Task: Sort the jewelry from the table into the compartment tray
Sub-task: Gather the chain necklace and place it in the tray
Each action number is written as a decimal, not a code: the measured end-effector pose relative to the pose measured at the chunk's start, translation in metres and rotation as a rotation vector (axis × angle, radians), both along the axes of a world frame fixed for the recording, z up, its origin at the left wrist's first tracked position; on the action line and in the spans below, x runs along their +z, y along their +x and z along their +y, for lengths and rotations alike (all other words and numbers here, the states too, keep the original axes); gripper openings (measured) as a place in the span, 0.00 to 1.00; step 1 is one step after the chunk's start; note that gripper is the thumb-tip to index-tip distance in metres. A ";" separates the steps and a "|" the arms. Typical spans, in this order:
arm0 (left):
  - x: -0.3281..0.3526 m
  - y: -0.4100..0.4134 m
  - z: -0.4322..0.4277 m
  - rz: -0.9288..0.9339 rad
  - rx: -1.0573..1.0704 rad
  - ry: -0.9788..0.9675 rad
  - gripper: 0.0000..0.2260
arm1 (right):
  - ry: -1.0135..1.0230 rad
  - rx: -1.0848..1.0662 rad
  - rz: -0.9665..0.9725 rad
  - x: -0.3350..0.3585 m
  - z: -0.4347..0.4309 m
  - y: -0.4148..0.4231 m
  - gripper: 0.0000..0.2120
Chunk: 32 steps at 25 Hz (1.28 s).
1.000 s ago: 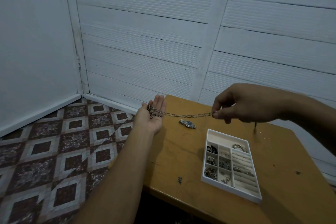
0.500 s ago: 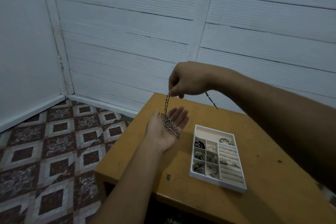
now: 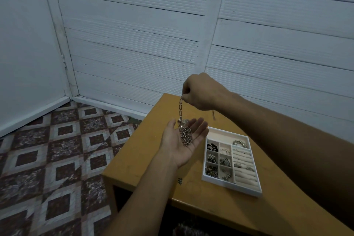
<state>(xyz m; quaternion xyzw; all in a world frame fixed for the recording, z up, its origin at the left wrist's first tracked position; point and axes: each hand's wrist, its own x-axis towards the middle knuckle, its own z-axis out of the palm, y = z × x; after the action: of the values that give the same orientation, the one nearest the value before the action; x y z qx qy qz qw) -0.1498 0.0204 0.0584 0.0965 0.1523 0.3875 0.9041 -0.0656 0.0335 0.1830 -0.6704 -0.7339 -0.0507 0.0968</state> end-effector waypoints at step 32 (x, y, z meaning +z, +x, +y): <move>0.010 0.026 0.003 0.068 -0.020 0.067 0.23 | -0.239 0.002 0.055 0.003 -0.029 0.024 0.03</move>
<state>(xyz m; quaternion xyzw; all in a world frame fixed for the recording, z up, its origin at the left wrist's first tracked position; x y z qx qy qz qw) -0.1242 0.0238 0.0681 0.1412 0.1690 0.3798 0.8985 -0.0418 0.0043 0.1860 -0.6777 -0.7324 0.0558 0.0363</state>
